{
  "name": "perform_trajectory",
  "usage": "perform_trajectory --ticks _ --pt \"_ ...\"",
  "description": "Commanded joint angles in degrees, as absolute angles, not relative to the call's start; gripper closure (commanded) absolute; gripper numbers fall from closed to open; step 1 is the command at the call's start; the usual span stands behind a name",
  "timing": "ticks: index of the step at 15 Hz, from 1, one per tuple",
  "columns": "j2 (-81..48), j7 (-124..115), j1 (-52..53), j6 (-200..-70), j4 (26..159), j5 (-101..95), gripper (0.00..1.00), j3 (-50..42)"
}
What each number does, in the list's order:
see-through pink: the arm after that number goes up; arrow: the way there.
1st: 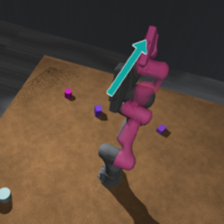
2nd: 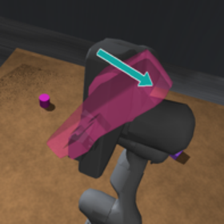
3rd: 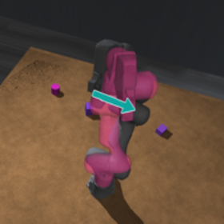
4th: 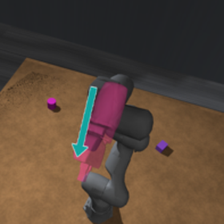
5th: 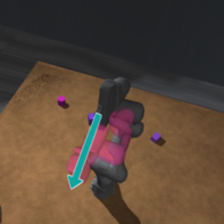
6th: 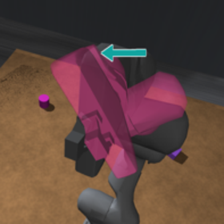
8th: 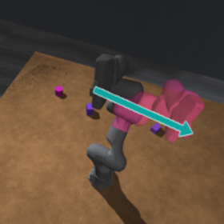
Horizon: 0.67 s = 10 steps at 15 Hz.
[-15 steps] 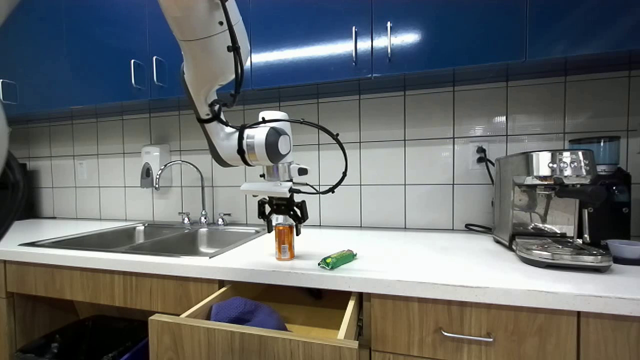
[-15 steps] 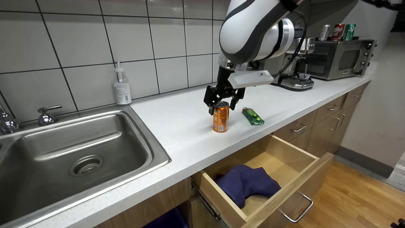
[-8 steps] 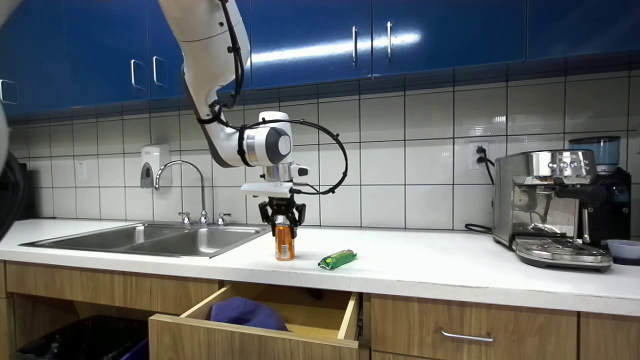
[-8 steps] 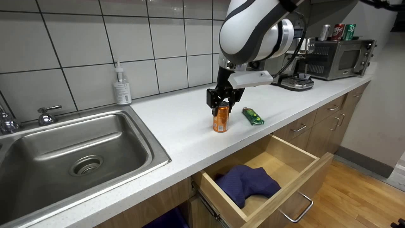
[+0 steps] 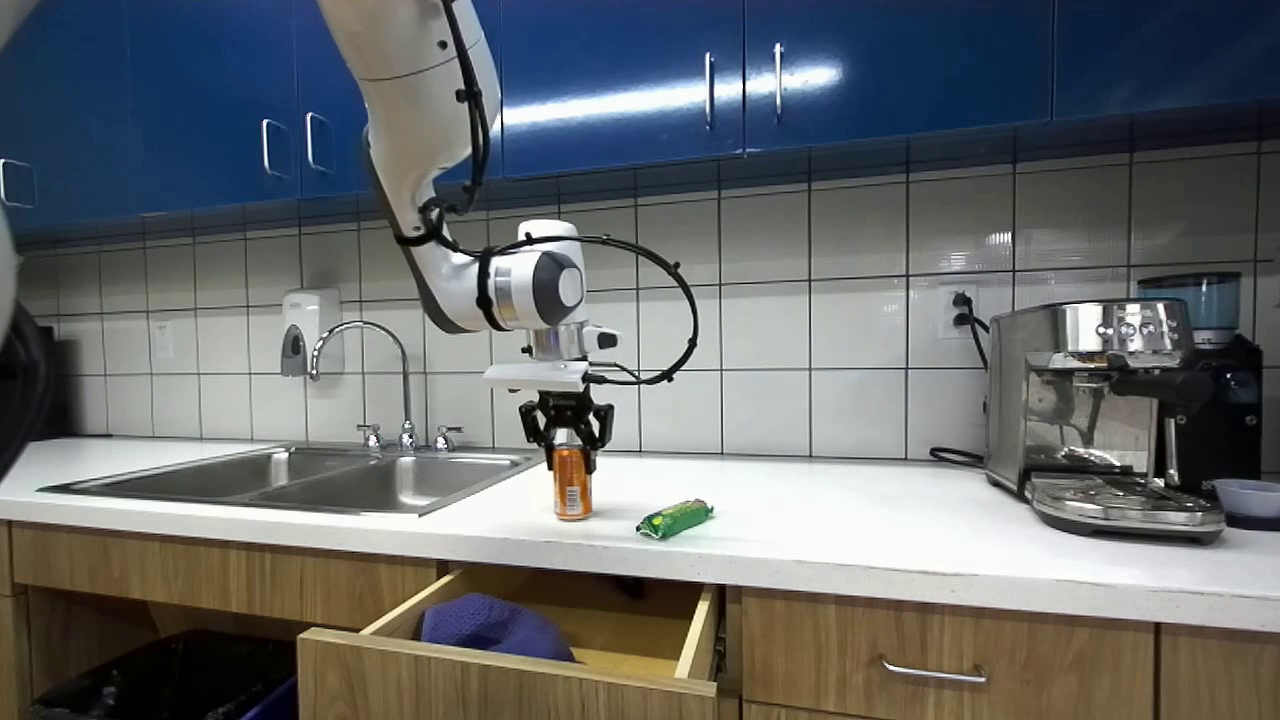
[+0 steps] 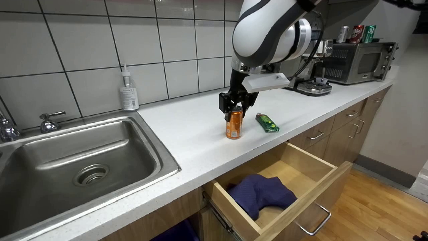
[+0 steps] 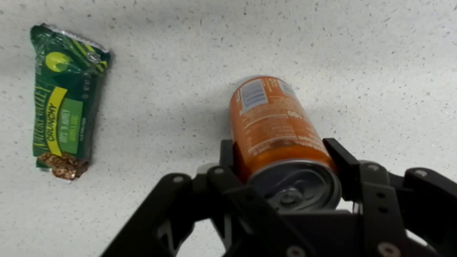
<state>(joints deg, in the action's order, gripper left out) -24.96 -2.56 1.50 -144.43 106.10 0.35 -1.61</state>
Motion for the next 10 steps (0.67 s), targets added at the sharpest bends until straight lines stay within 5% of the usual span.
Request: perform_trajectory --ticks 1,10 --pt "-20.76 -1.73 1.06 -143.39 108.06 -1.31 0.62 -1.9" --pt "-13.38 1.4 0.13 -143.43 115.38 -1.26 0.62 -1.69"
